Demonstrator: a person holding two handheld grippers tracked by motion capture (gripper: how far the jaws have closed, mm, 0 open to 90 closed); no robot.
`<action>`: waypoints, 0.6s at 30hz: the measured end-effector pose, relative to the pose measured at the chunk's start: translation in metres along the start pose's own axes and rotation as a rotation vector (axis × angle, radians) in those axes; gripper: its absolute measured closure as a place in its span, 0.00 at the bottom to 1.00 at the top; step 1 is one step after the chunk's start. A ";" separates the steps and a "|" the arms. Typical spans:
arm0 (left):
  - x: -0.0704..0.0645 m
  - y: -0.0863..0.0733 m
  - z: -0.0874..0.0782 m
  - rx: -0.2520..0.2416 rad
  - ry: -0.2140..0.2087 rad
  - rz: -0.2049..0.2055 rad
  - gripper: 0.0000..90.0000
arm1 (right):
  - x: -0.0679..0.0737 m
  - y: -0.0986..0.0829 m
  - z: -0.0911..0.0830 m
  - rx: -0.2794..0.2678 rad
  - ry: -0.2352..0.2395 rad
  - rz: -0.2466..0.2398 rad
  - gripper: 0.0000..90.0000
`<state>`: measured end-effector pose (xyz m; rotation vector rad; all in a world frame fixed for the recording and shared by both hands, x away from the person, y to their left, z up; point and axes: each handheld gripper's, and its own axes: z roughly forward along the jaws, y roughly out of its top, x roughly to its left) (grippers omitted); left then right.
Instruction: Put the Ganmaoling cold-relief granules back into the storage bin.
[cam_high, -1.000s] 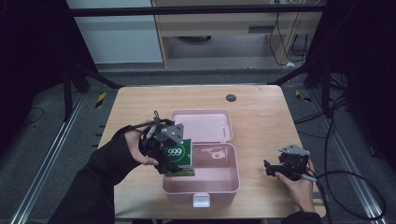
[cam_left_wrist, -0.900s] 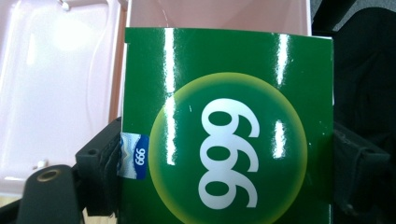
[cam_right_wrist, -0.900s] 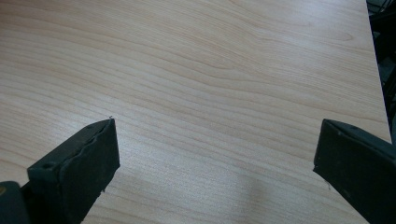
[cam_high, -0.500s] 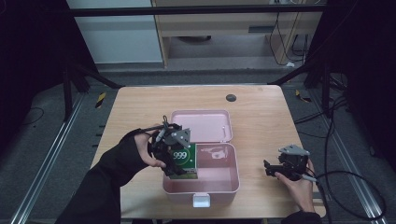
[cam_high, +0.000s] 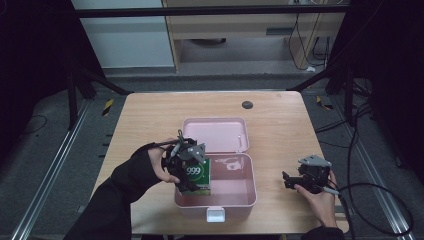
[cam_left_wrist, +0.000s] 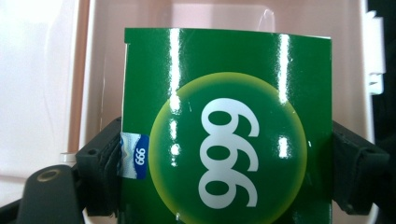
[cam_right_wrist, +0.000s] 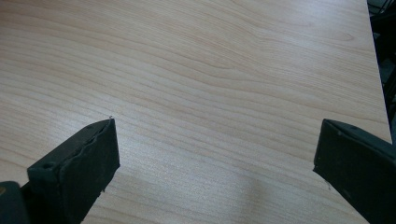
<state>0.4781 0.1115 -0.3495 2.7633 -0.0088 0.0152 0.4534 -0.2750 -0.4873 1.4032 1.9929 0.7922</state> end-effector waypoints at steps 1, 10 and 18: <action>0.000 0.000 0.001 0.004 0.002 0.001 0.16 | 0.000 0.000 0.000 -0.003 0.001 -0.001 0.00; 0.001 -0.005 0.014 0.017 -0.009 -0.015 0.16 | 0.000 0.000 0.001 -0.001 0.001 -0.004 0.01; 0.001 -0.009 0.024 0.020 -0.015 -0.022 0.16 | 0.001 -0.001 0.001 0.003 0.004 -0.007 0.01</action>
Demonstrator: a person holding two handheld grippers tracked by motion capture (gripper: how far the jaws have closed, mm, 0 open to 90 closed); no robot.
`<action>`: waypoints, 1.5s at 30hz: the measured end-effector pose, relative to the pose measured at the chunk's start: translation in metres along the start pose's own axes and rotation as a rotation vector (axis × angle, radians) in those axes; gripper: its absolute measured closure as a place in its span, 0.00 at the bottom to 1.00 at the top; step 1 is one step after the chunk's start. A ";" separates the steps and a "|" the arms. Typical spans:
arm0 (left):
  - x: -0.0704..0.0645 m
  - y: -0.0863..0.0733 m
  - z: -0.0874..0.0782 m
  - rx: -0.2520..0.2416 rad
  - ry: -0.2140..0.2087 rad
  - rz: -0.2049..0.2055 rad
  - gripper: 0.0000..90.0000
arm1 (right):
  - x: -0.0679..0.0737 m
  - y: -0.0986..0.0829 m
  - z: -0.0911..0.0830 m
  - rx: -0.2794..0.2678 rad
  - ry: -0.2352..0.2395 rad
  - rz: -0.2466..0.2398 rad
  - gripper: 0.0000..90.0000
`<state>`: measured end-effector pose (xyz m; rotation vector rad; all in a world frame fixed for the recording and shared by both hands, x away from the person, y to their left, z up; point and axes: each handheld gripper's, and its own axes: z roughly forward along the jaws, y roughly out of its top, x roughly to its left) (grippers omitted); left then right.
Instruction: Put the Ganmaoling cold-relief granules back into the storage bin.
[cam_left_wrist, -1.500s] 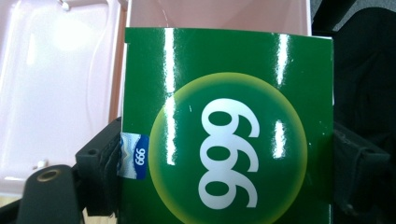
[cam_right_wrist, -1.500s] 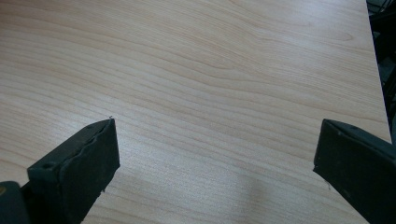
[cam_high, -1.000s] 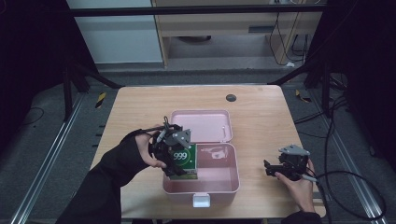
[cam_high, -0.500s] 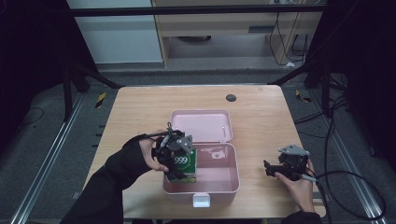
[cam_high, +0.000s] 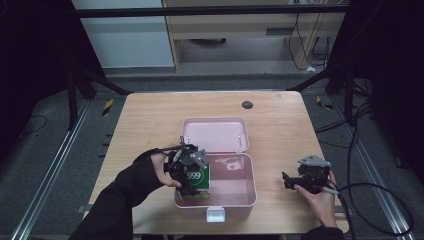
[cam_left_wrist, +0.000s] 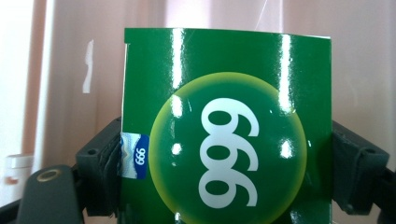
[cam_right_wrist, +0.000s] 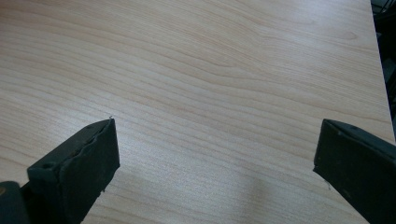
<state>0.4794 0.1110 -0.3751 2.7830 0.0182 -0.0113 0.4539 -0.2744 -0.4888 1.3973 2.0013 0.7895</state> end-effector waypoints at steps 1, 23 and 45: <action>0.000 0.000 0.001 0.002 0.001 0.000 0.16 | 0.000 0.000 0.000 0.001 0.001 0.002 0.01; 0.003 -0.009 0.020 0.023 0.006 -0.018 0.15 | 0.000 0.000 0.001 0.006 0.002 -0.001 0.00; -0.001 -0.008 -0.002 -0.039 0.033 -0.013 0.14 | -0.001 0.000 0.001 0.007 0.000 0.004 0.00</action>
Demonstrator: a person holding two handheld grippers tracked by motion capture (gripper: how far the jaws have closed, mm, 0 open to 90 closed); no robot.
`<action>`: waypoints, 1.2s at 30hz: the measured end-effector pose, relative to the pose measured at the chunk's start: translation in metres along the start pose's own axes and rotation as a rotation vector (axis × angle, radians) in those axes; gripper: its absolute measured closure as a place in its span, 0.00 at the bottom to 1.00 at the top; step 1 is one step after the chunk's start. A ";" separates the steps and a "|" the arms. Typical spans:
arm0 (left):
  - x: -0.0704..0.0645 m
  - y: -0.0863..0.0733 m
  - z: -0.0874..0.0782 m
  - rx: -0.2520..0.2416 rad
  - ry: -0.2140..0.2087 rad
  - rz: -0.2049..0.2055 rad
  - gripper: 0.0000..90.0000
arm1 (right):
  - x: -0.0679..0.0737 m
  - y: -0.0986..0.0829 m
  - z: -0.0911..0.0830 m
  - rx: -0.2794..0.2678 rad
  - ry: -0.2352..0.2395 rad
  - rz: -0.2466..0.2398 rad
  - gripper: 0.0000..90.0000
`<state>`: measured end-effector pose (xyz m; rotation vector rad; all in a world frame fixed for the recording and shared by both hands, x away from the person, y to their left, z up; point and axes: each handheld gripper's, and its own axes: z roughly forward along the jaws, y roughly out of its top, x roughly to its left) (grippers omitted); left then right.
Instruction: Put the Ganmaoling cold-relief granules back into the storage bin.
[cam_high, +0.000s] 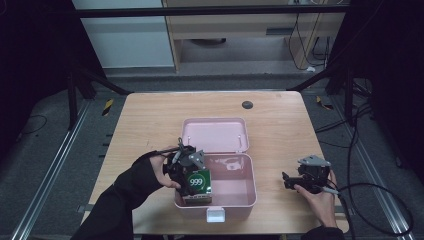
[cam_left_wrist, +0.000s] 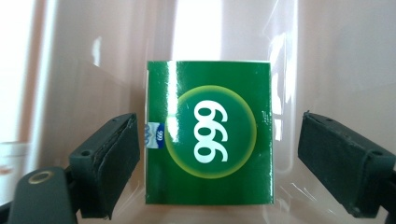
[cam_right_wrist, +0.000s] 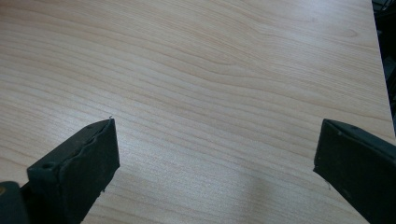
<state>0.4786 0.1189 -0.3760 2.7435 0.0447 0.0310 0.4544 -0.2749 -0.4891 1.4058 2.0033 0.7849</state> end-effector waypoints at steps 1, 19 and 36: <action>-0.001 0.000 -0.003 -0.007 0.003 0.003 0.14 | 0.000 0.000 0.000 -0.001 -0.001 0.001 0.00; -0.012 -0.037 -0.072 -0.248 0.157 -0.097 0.32 | -0.001 0.000 -0.002 -0.011 -0.004 0.014 0.00; -0.014 -0.134 -0.055 -0.448 0.358 -0.491 0.34 | -0.002 0.000 -0.004 -0.025 -0.014 0.027 0.00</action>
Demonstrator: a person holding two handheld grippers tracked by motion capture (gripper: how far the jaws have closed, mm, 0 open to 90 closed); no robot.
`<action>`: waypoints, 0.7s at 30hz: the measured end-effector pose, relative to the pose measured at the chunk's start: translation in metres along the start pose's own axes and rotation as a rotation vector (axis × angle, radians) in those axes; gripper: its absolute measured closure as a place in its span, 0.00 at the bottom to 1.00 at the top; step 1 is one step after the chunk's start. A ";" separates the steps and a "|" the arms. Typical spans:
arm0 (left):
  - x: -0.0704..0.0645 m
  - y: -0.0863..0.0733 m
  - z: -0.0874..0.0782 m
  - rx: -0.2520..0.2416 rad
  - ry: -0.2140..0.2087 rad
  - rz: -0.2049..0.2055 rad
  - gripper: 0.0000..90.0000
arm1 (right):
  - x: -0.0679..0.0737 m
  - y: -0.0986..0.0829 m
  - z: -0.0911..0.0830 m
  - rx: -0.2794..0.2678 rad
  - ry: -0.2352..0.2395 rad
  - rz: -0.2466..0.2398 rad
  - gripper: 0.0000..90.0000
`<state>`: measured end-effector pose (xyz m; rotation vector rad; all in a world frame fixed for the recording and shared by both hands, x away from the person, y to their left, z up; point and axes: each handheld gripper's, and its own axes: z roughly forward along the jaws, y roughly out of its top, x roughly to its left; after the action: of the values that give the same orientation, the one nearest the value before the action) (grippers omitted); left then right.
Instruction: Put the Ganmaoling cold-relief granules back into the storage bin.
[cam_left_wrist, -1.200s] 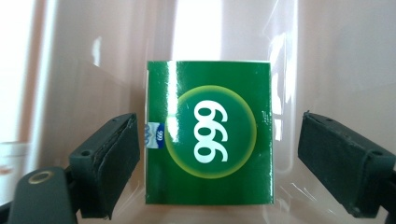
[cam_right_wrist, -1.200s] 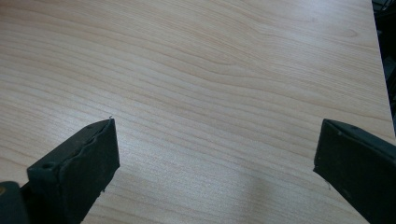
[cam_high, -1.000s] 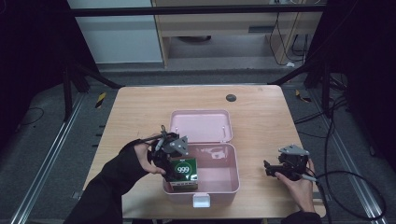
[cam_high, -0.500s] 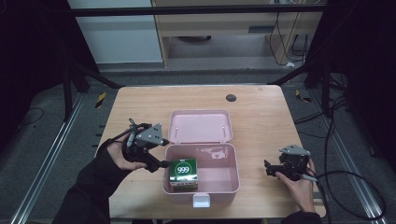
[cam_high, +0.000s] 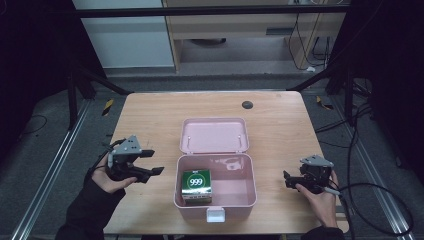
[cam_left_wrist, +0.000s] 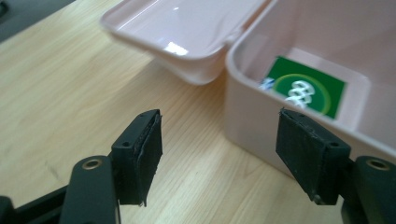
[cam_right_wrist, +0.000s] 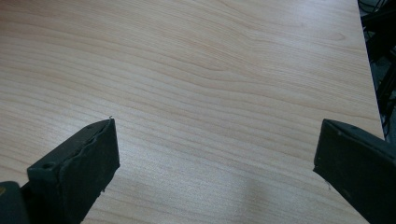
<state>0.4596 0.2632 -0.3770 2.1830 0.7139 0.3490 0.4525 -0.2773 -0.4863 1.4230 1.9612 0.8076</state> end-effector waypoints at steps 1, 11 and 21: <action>0.003 -0.008 0.003 -0.001 0.025 -0.034 0.34 | 0.000 0.000 0.000 0.000 -0.001 0.000 0.00; 0.025 -0.059 0.022 -0.004 0.175 -0.245 0.33 | 0.000 -0.001 0.001 0.001 -0.008 0.000 0.00; 0.038 -0.089 0.034 0.040 0.298 -0.323 0.28 | 0.000 -0.004 0.003 0.001 -0.022 0.005 0.00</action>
<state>0.4722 0.3119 -0.4665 2.0281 1.2289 0.4987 0.4525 -0.2776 -0.4915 1.4321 1.9423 0.7896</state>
